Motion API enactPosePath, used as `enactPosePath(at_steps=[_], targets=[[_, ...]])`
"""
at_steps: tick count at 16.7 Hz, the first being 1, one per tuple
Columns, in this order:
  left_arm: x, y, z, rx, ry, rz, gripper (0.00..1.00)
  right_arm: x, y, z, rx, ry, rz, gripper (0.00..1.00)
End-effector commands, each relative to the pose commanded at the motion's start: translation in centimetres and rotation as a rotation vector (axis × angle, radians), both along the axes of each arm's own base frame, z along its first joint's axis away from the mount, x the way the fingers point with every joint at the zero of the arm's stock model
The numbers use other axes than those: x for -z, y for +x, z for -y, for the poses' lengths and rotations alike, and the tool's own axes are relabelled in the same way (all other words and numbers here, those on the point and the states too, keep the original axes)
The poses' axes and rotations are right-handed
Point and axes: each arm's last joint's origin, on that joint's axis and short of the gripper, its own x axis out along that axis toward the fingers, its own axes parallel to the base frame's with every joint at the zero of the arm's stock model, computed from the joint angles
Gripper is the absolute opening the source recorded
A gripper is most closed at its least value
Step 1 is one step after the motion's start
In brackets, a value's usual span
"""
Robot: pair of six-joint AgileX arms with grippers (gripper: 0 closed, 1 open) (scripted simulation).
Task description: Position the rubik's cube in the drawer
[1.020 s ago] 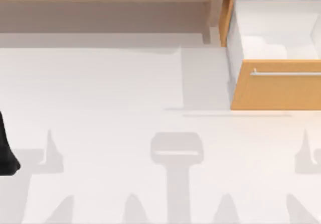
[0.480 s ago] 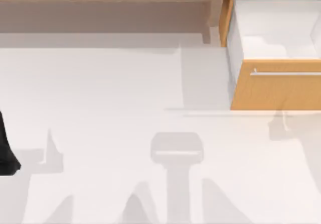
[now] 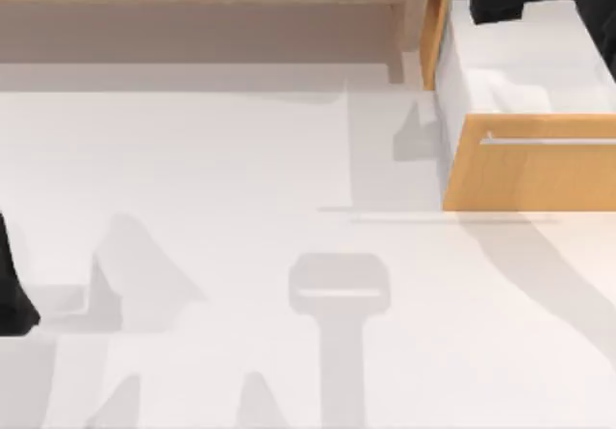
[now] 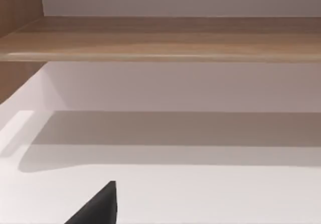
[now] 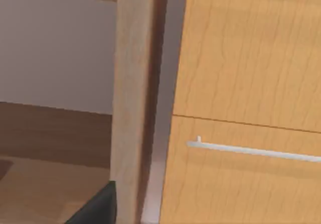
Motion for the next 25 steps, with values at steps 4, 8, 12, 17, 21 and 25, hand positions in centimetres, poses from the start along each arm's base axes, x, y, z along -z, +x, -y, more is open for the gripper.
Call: enactPosePath(at_steps=[4,8,12,17,21,25], targets=[[0.0,0.0,0.0,0.0,0.0,0.0,1.0,1.9,5.4,-8.8,0.007,-0.022,-0.011,1.0],[0.0,0.0,0.0,0.0,0.0,0.0,1.0,5.8,8.8,-16.5,0.027,0.002,0.006,1.0],[0.0,0.0,0.0,0.0,0.0,0.0,1.0,10.7,11.0,-21.5,0.053,0.03,0.014,1.0],[0.0,0.0,0.0,0.0,0.0,0.0,1.0,15.5,12.6,-24.6,0.072,0.068,0.024,1.0],[0.0,0.0,0.0,0.0,0.0,0.0,1.0,16.7,13.1,-25.2,0.08,0.093,0.033,1.0],[0.0,0.0,0.0,0.0,0.0,0.0,1.0,16.7,13.1,-25.2,0.08,0.093,0.033,1.0]])
